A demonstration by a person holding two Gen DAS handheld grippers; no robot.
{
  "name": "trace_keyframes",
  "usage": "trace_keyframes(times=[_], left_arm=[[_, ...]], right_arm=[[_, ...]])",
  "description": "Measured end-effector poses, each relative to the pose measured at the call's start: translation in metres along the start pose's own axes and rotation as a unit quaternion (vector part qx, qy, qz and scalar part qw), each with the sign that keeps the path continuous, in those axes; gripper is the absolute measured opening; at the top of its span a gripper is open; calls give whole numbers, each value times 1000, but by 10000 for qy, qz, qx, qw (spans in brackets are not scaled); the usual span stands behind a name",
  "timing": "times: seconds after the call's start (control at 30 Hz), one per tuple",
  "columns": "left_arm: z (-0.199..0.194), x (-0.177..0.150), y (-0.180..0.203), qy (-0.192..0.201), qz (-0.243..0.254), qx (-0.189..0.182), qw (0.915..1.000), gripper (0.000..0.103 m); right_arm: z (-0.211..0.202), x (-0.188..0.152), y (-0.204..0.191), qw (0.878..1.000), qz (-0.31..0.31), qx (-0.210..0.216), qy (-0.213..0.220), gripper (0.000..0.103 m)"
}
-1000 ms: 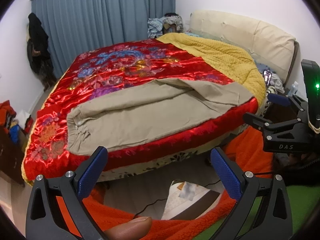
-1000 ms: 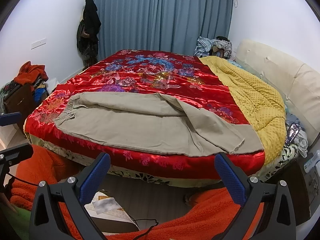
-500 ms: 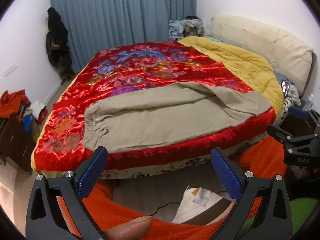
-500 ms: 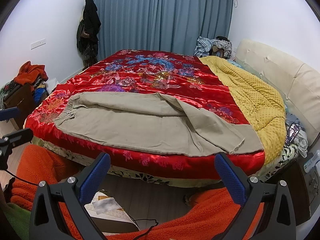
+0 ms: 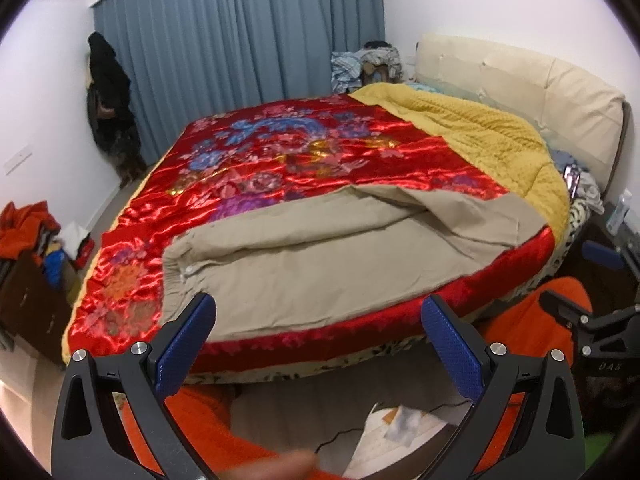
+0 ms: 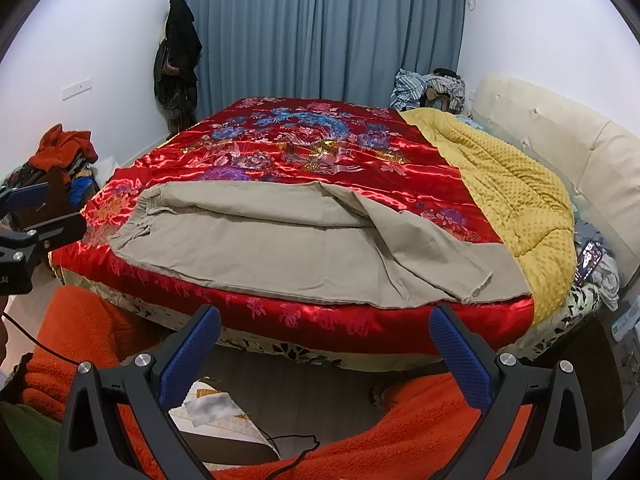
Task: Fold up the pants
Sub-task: 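Move both tools toward the beige pants on the bed, then grasp the loose beige pant leg edge with the right gripper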
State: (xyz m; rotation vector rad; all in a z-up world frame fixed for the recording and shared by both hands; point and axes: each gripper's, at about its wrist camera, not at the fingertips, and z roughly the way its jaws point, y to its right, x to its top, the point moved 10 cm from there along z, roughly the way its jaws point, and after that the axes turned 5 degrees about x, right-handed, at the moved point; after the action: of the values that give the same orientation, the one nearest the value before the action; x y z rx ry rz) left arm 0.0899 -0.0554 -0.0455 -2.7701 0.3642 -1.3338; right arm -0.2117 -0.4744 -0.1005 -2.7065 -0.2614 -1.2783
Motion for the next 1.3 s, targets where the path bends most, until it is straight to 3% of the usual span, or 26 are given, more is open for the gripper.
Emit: trace_keyframes(times=[0.27, 0.43, 0.5, 0.6, 0.8, 0.97, 1.0, 1.07, 1.13, 1.3], left_arm=[[21, 26, 9, 28, -130, 87, 9999, 103], [46, 23, 18, -176, 4, 174, 9997, 103], [58, 18, 21, -354, -11, 152, 9993, 103], [74, 10, 21, -592, -121, 121, 9981, 103], [101, -8, 14, -1070, -421, 165, 9932, 102], [114, -20, 6, -1399, -543, 280, 9883, 102], [115, -21, 4, -1425, -552, 309, 9878, 102], [117, -23, -1, -1474, -582, 381, 9866, 102], [121, -26, -3, -1544, -627, 407, 9852, 102], [136, -36, 6, -1834, -643, 303, 9805, 102]], right_arm=[[6, 13, 37, 9940, 851, 483, 484, 103], [53, 3, 73, 9864, 1329, 965, 34, 103], [78, 0, 91, 9901, 1189, 701, -237, 103], [124, 3, 113, 9983, 155, 2, -554, 103], [240, 14, 129, 9909, -785, -245, -1065, 96], [329, 30, 145, 9767, -1323, -1193, -1194, 92], [342, 33, 153, 9694, -1490, -1524, -1217, 90], [356, 39, 169, 9605, -1632, -1871, -1260, 71], [357, 49, 187, 9575, -1631, -2009, -1278, 42], [327, 92, 202, 9712, -1373, -1706, -939, 28]])
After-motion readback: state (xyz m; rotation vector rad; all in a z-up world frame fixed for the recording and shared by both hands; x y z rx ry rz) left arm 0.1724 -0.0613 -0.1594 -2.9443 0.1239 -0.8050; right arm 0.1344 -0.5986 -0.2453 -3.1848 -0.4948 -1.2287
